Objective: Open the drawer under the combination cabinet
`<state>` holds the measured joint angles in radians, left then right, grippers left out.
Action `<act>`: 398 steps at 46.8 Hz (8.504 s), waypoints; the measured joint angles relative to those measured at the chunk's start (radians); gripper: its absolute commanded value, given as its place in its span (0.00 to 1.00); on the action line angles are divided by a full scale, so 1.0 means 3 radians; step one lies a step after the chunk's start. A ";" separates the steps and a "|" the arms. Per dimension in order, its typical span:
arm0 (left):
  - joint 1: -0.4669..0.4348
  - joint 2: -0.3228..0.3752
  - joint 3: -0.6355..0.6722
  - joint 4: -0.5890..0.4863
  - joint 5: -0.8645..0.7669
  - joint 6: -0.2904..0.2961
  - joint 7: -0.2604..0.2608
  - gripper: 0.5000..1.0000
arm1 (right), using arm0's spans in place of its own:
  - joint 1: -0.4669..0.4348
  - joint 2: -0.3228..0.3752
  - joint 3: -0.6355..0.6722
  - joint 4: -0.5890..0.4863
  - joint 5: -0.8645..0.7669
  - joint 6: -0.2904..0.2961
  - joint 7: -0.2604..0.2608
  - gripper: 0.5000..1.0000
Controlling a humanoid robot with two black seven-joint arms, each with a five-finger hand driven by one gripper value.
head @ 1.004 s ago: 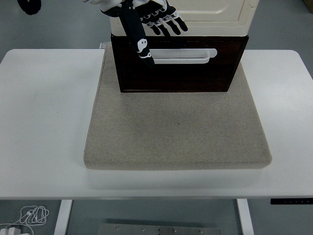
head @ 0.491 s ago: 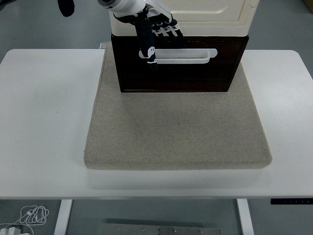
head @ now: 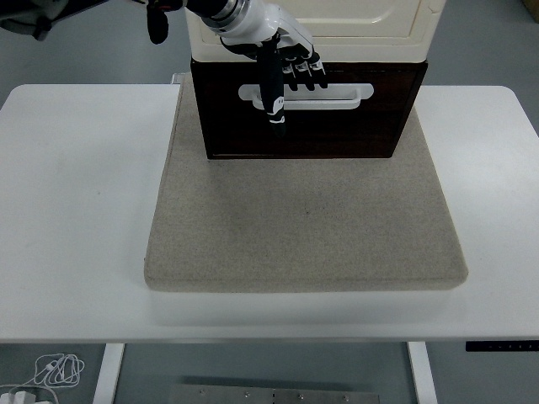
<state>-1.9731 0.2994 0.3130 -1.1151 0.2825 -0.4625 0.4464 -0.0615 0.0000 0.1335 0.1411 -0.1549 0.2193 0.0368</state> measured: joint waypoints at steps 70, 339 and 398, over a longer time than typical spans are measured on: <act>0.0230 -0.0129 0.0042 0.0007 -0.0042 0.0508 0.0159 1.00 | 0.0000 0.0000 0.0000 0.0000 0.0000 0.0000 0.0000 0.85; 0.0205 -0.0013 -0.0353 -0.0180 -0.0054 -0.0396 0.0143 1.00 | 0.0000 0.0000 0.0000 0.0000 0.0000 0.0000 0.0000 0.85; 0.0739 0.0436 -0.4336 0.1496 -0.0045 -0.0096 -0.1067 1.00 | 0.0001 0.0000 0.0000 0.0000 0.0000 0.0000 0.0000 0.85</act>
<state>-1.7514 0.4303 -0.9876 -0.6663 0.2690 -0.4912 0.1262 -0.0612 0.0000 0.1335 0.1411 -0.1550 0.2194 0.0369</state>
